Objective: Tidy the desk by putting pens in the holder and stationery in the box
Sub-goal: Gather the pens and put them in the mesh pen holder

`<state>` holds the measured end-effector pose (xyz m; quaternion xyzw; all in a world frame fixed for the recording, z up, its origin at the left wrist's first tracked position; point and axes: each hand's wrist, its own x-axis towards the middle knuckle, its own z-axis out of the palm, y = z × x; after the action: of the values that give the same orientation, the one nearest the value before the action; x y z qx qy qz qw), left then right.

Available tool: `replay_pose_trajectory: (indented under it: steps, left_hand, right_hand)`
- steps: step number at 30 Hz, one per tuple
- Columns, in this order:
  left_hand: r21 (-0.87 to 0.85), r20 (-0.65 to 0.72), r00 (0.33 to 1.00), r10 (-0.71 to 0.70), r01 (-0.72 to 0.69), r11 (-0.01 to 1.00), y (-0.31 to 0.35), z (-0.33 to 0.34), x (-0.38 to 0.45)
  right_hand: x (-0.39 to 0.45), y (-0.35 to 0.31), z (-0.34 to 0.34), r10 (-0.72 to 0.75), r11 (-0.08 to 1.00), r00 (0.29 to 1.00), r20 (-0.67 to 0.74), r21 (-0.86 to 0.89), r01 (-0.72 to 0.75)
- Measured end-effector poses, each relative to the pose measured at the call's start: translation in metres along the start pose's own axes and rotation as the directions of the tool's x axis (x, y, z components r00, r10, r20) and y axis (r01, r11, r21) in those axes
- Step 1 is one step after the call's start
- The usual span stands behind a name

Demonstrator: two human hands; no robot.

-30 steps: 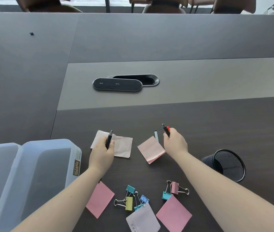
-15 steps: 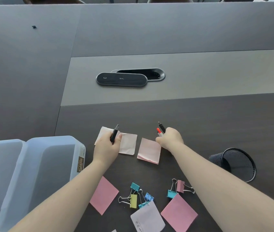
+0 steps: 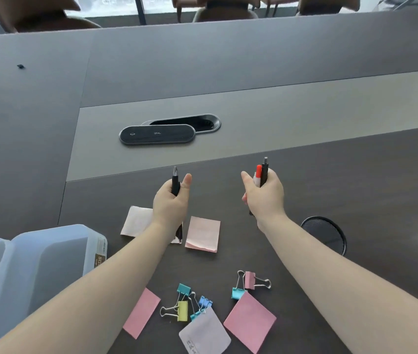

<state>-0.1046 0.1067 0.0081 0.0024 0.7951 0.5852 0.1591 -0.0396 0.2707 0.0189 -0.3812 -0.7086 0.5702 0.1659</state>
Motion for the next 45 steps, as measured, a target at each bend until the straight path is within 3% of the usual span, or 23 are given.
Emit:
replay_pose_trajectory:
  steps: [4, 9, 18, 24, 29, 37, 43, 45]
  left_hand:
    - [-0.117, 0.167, 0.981, 0.099, -0.080, 0.990, 0.049, 0.058, -0.009]
    - [-0.170, 0.349, 0.925, 0.149, -0.094, 0.981, 0.088, 0.138, -0.037]
    - [-0.162, 0.445, 0.893, 0.062, 0.013, 0.987, 0.076, 0.210, -0.072]
    - [-0.067, 0.410, 0.910, 0.058, -0.034, 0.997, 0.056, 0.222, -0.077]
    - [-0.002, 0.379, 0.922, 0.078, -0.083, 0.997, 0.044, 0.221, -0.074]
    - [-0.026, 0.374, 0.922, 0.101, -0.099, 0.995, 0.049, 0.214, -0.073]
    - [-0.018, 0.208, 0.974, 0.088, -0.086, 0.996, 0.067, 0.170, -0.049]
    - [0.077, 0.112, 0.992, 0.059, -0.068, 0.995, 0.059, 0.135, -0.030]
  right_hand:
    - [0.005, -0.018, -0.049, -0.069, 0.995, 0.994, -0.082, 0.072, 0.075]
    - [0.005, -0.003, -0.104, 0.020, 0.997, 0.991, -0.129, 0.070, -0.011]
    - [0.004, 0.041, -0.139, 0.103, 0.995, 0.986, -0.129, 0.028, -0.100]
    - [0.003, 0.055, -0.143, 0.154, 0.987, 0.983, -0.099, 0.072, -0.147]
    - [0.004, 0.056, -0.142, 0.035, 0.997, 0.993, -0.110, -0.065, -0.042]
    - [0.004, 0.047, -0.145, -0.102, 0.989, 0.988, -0.114, -0.121, 0.088]
    - [0.005, 0.023, -0.138, -0.275, 0.936, 0.959, -0.064, -0.246, 0.251]
    - [0.004, 0.012, -0.128, -0.321, 0.917, 0.946, -0.036, -0.262, 0.301]
